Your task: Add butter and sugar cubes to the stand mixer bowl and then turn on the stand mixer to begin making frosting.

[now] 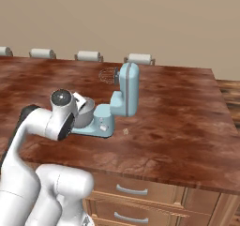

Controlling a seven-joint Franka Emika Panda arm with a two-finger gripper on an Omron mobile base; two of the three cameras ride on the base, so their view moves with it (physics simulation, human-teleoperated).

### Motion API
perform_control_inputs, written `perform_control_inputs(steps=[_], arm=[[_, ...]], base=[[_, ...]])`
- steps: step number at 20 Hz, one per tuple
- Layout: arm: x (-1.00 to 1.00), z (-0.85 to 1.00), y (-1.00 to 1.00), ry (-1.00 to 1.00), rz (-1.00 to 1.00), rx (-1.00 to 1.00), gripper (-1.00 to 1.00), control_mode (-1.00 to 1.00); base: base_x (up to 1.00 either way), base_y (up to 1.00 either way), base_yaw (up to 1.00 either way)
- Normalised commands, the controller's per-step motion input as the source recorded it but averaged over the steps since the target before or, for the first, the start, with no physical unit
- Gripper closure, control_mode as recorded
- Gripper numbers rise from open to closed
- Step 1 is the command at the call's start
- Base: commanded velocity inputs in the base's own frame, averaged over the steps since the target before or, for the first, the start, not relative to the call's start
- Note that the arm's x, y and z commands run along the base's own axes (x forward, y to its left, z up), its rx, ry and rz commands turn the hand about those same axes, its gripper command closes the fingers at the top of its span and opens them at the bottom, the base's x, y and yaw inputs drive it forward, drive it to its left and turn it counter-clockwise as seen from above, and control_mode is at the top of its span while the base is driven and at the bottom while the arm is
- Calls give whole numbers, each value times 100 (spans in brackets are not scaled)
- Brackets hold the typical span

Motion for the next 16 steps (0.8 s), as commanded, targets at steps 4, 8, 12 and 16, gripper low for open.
perform_control_inputs(steps=[4,8,12,16], arm=[[50,40,56,20,-3,-19,100,-100],[68,35,34,24,-5,-15,100,-100],[76,12,16,29,-7,-11,100,-100],[83,0,9,27,-7,-6,100,-100]], base=[[0,0,0],[0,0,0],[0,0,0],[0,0,0]])
